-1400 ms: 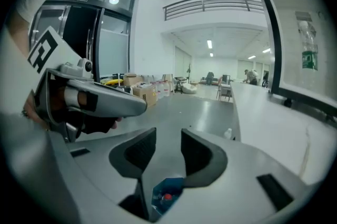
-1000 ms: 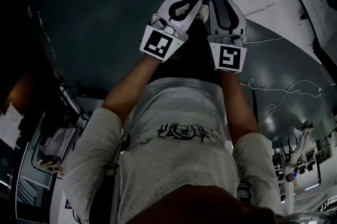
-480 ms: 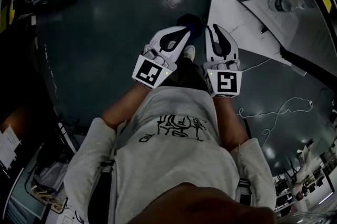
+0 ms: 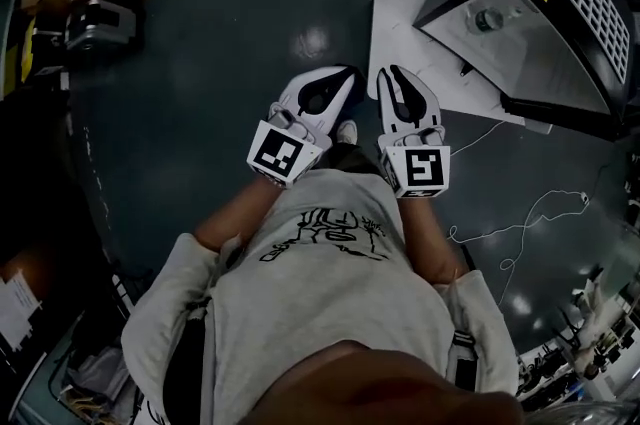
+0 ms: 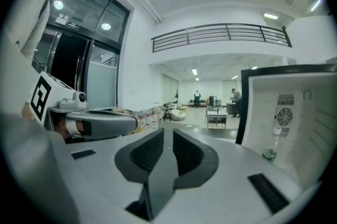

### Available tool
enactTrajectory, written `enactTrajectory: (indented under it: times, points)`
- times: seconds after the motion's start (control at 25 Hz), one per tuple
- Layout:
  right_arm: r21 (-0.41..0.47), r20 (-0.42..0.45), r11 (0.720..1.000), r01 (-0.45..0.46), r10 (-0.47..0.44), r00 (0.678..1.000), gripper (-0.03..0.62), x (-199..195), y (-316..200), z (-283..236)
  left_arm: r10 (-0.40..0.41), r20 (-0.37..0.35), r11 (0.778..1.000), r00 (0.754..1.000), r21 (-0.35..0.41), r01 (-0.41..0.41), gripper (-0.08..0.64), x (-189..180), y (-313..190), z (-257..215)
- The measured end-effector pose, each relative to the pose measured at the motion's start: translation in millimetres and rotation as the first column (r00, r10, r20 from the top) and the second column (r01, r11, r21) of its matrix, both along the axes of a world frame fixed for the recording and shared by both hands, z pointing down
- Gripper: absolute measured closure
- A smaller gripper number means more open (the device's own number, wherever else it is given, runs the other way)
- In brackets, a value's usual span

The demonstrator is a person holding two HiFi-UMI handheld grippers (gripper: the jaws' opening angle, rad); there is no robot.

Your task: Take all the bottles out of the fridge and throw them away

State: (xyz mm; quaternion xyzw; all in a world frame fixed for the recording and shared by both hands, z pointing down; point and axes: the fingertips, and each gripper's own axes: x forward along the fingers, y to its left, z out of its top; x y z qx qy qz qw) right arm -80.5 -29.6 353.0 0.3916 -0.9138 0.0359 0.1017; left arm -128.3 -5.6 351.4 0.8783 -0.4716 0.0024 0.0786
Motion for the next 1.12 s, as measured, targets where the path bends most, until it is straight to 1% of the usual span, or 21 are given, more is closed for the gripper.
enactTrajectory:
  times: [0.16, 0.32, 0.52, 0.68, 0.92, 1.04, 1.12]
  points:
    - [0.001, -0.004, 0.998, -0.057, 0.057, 0.998, 0.535, 24, 0, -8, 0.064, 0.007, 0.997, 0.998, 0.047, -0.065, 0.551, 23, -2, -10]
    - [0.008, 0.000, 0.992, -0.123, 0.123, 0.992, 0.534, 56, 0, -14, 0.125, -0.018, 0.992, 0.992, 0.034, -0.124, 0.551, 56, -4, -20]
    - [-0.006, 0.018, 0.984, -0.181, 0.181, 0.983, 0.534, 113, -10, -15, 0.191, -0.011, 0.980, 0.981, 0.054, -0.190, 0.551, 111, -21, -31]
    - [-0.008, 0.027, 0.979, -0.204, 0.204, 0.979, 0.534, 164, -17, -16, 0.201, -0.001, 0.977, 0.979, 0.069, -0.201, 0.551, 159, -31, -35]
    - [-0.014, 0.039, 0.980, -0.199, 0.200, 0.979, 0.532, 231, -33, -17, 0.210, 0.001, 0.976, 0.978, 0.063, -0.209, 0.551, 230, -44, -37]
    - [-0.016, 0.037, 0.981, -0.192, 0.192, 0.981, 0.531, 261, -42, -16, 0.196, -0.010, 0.979, 0.981, 0.056, -0.195, 0.551, 256, -53, -37]
    - [-0.012, 0.035, 0.984, -0.178, 0.178, 0.983, 0.528, 274, -47, -17, 0.182, -0.011, 0.982, 0.983, 0.053, -0.181, 0.551, 268, -59, -35]
